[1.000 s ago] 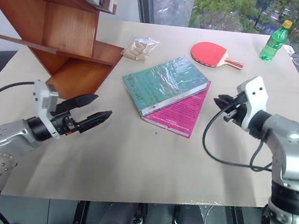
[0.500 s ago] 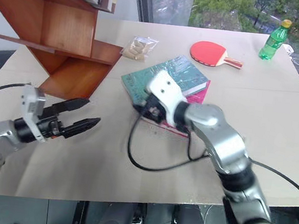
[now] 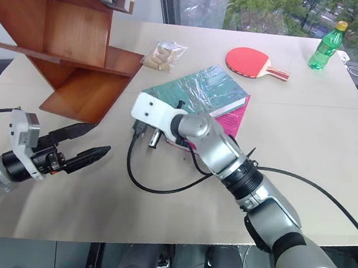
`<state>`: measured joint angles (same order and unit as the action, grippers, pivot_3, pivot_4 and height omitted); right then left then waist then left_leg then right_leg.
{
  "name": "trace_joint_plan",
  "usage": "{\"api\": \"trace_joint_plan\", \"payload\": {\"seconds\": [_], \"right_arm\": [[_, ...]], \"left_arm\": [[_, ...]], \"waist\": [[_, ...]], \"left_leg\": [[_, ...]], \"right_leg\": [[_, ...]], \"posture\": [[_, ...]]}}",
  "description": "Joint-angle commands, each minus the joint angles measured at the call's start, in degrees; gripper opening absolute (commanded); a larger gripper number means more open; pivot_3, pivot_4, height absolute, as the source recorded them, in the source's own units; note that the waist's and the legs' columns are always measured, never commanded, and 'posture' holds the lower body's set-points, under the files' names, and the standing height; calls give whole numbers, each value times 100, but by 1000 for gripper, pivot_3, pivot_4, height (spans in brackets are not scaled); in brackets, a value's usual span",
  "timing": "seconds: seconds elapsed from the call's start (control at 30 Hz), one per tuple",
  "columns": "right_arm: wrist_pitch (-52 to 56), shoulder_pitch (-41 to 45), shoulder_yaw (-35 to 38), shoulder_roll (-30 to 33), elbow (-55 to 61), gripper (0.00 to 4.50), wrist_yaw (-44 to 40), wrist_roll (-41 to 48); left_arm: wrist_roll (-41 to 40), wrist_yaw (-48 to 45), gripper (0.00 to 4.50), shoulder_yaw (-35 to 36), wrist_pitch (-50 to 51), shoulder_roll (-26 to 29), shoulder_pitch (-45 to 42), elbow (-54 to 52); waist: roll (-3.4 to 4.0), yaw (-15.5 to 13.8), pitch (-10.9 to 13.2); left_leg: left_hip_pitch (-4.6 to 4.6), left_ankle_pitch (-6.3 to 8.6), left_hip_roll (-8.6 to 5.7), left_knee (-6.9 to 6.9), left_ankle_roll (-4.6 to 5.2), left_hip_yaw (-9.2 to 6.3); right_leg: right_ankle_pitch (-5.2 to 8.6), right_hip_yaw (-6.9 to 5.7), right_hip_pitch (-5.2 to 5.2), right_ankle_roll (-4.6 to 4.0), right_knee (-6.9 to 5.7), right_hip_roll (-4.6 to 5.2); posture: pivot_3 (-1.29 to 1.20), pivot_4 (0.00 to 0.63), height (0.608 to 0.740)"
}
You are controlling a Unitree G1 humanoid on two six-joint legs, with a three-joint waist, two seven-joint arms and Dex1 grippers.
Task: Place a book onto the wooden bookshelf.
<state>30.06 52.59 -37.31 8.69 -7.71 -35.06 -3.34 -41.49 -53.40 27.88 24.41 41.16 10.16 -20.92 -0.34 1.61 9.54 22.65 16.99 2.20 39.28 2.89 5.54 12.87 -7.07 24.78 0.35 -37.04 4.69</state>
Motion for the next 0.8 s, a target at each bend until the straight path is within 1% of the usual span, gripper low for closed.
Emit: {"api": "trace_joint_plan", "payload": {"seconds": [0.03,0.1,0.2,0.27,0.37,0.47,0.5,0.53,0.57,0.63,0.67,0.73,0.8], "right_arm": [[-434,-17,-29,77,216,24,-480,-69],[-459,-32,-124,162,315,24,-676,-186],[-296,-35,-207,304,363,24,-666,-550],[-145,-144,-192,519,587,24,-764,-682],[422,-460,-131,1095,1297,24,-975,-916],[1038,-738,118,1564,1878,24,-1094,-985],[1187,-818,219,1691,2067,24,-1143,-942],[1428,-930,427,1733,2354,24,-1261,-700],[1689,-1035,672,1697,2661,24,-1399,-372],[2298,-1103,1310,1368,3218,24,-1627,416],[2493,-1005,1567,1176,3304,24,-1597,645],[2658,-681,1898,839,3122,24,-1307,789],[2539,-326,1990,618,2628,24,-881,632]], "left_arm": [[-109,84,4500,185,-98,-40,19,-279],[-98,84,4500,172,-124,-56,27,-267],[-87,102,4500,154,-138,-71,12,-276],[-86,107,4500,152,-143,-80,6,-283],[-51,94,4500,107,-180,-94,-5,-247],[-35,72,4500,42,-202,-81,-61,-193],[-38,65,4500,27,-202,-70,-87,-174],[-35,52,4500,10,-204,-58,-123,-140],[-31,36,4500,-4,-209,-49,-155,-102],[-3,18,4500,-62,-223,-38,-242,-22],[5,13,4500,-98,-223,-32,-299,15],[19,8,4500,-164,-223,-27,-404,76],[37,4,4500,-205,-215,-28,-487,119]], "waist": [[-1,3,0],[-1,19,0],[-1,43,0],[-1,44,0],[-6,-28,-3],[-5,-80,-3],[-5,-86,-3],[-7,-88,-4],[-7,-88,-4],[-6,-77,-3],[-4,-51,-2],[-4,-19,-1],[-3,-13,-1]], "left_leg": [[2,0,0,1,0,0],[2,0,0,2,0,-1],[1,0,2,2,0,-2],[1,0,3,2,0,-2],[2,0,-5,6,0,-8],[3,0,-6,7,0,-8],[2,0,-5,7,0,-8],[2,0,-3,7,0,-11],[1,0,-2,7,-1,-13],[1,0,-1,8,-1,-13],[1,0,2,7,-1,-10],[-2,-1,8,7,-1,-8],[-7,-3,8,7,-4,-7]], "right_leg": [[0,0,0,0,0,1],[0,2,0,0,0,1],[0,2,0,0,-2,-1],[0,2,0,0,-3,-1],[0,2,-4,0,-2,12],[0,2,-5,0,-1,14],[0,2,-4,0,-2,14],[0,0,-5,0,-2,11],[0,-2,-6,0,-3,8],[0,-2,-5,0,-4,4],[0,-2,-3,0,-4,-2],[-1,-2,2,-1,-9,-13],[-1,-2,2,-1,-20,-13]], "posture": [[0,150,740],[0,150,740],[0,150,740],[0,150,740],[0,150,740],[0,150,740],[0,150,740],[0,150,740],[0,150,740],[0,150,740],[0,150,740],[0,150,740],[0,150,740]]}}
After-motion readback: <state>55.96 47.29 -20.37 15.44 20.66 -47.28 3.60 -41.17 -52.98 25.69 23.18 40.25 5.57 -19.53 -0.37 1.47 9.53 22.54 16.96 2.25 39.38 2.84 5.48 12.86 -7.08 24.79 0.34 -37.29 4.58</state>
